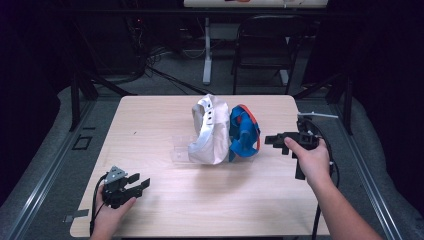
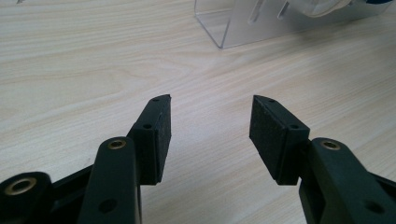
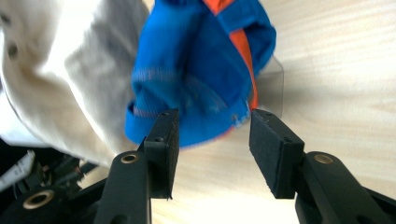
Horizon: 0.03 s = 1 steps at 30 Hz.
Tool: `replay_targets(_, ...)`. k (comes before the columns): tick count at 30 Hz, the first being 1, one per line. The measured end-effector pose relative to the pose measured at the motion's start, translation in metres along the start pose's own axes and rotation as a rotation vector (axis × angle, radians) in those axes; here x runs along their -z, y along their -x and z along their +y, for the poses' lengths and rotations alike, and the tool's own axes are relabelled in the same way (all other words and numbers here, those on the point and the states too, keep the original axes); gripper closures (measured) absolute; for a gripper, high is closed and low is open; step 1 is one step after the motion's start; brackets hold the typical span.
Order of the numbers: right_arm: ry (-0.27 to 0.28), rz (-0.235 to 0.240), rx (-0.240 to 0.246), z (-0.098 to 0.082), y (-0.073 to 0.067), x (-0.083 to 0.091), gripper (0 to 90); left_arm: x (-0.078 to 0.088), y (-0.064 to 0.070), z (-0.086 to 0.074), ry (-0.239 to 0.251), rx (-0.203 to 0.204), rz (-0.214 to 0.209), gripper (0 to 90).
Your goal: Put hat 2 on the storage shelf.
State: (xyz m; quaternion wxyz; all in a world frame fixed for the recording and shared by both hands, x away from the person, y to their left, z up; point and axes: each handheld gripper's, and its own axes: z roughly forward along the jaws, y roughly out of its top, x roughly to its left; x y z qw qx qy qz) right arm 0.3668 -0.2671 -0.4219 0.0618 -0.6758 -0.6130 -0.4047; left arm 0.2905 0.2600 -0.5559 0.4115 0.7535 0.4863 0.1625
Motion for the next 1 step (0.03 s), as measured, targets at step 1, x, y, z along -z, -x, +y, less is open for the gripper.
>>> replay_targets(1,-0.008,0.002,0.012,-0.0039,0.0016,0.0002,53.0,-0.0004,0.0004,0.0,0.001,-0.002,-0.003,49.0)
